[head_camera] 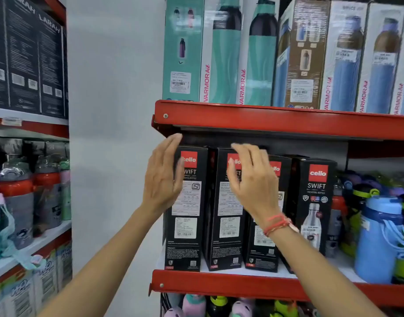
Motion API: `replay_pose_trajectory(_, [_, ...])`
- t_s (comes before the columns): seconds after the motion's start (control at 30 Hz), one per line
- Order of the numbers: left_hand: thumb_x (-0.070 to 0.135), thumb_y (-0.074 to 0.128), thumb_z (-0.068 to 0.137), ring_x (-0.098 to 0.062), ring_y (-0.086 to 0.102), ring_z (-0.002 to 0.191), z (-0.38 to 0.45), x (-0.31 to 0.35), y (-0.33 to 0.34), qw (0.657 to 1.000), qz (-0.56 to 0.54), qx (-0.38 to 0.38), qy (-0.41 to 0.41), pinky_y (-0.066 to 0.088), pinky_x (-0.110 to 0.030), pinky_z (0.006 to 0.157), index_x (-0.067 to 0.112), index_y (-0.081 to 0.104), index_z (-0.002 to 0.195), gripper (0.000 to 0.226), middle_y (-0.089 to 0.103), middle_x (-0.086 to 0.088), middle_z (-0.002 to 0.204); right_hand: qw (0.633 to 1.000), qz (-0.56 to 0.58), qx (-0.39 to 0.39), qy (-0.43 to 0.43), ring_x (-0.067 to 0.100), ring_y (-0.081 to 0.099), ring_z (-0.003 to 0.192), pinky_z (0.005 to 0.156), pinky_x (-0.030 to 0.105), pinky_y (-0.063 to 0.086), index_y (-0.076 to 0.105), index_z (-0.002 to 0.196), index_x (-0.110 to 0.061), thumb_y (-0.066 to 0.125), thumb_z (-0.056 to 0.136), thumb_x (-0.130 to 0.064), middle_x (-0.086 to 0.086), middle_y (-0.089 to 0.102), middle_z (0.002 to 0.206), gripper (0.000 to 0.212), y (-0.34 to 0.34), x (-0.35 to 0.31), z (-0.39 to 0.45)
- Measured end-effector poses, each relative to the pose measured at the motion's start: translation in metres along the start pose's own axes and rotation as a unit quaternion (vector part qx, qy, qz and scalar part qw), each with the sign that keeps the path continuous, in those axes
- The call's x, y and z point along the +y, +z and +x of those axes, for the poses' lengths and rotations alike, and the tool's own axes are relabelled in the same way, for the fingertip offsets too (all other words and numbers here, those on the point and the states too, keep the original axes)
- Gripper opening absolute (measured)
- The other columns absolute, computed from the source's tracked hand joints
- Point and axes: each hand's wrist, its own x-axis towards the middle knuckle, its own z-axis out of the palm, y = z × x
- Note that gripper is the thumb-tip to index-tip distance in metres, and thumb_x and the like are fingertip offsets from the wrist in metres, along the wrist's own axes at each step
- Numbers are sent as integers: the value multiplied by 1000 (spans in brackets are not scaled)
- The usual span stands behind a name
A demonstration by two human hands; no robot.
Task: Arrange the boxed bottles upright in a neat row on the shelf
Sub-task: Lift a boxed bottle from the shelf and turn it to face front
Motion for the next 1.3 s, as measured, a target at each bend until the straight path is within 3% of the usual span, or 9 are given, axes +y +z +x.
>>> replay_pose_trajectory(0.1, [16,40,99,-16,51,112,-22,-22,5,980,-72,41,-179,45,-36,95,12,47,129,31,54,-5,123,989,98,-62,89,16,61,92,70,33,56,58,117,-14,47,93,-26,-1,61,108,29,19,-25,-22])
replay_pose_trajectory(0.23, [31,36,101,-19,55,113,-58,-45,15,910,-151,-104,-373,44,-40,98,17,49,128,33,56,-2,122,952,99,-216,193,18,52,119,100,32,45,31,145,-15,45,95,-43,2,50,135,60,49,-62,-69])
replay_pose_trajectory(0.37, [61,22,95,-13,52,119,-76,-50,19,818,-255,-263,-444,41,-40,104,41,51,118,43,53,8,127,902,72,-318,282,25,62,102,77,37,52,-20,149,-17,53,84,-61,7,43,136,107,73,-99,-102])
replay_pose_trajectory(0.5, [62,25,94,-3,59,111,-71,-54,21,777,-335,-260,-465,49,-30,95,40,53,124,47,62,7,127,898,-8,-287,335,26,62,94,68,36,53,-28,144,-8,57,72,-73,11,42,126,130,92,-115,-93])
replay_pose_trajectory(0.6, [43,31,99,12,63,87,-58,-45,11,791,-353,-221,-448,52,-13,74,37,55,105,25,65,16,104,907,4,-268,324,27,61,95,66,35,50,-27,145,-6,59,68,-74,11,40,123,134,86,-115,-77])
replay_pose_trajectory(0.73, [50,50,89,-8,58,111,-49,-45,-14,805,-356,-201,-430,50,-32,90,26,43,138,55,58,4,121,911,108,-279,284,28,58,103,79,38,53,-34,142,-19,65,66,-70,9,35,134,135,58,-99,-60])
replay_pose_trajectory(0.93, [28,76,77,-19,68,103,-63,-40,-48,792,-385,-246,-405,58,-28,77,50,27,137,80,67,3,118,822,342,-380,253,12,22,144,116,38,24,-27,142,-44,76,64,-55,-10,18,158,130,34,-58,-58])
replay_pose_trajectory(1.13, [24,79,76,-9,64,109,-70,-35,-28,853,-324,-172,-372,58,-41,88,39,28,144,86,63,10,125,792,380,-415,236,-16,47,111,100,18,39,-13,149,-37,75,80,-29,-37,39,130,112,49,-49,-32])
replay_pose_trajectory(1.3, [26,77,78,-9,58,117,-85,-40,1,868,-281,-148,-381,53,-45,95,33,28,147,85,59,9,133,812,358,-375,269,5,49,120,103,24,35,-10,149,-38,63,90,-10,-10,52,136,99,77,-53,-44])
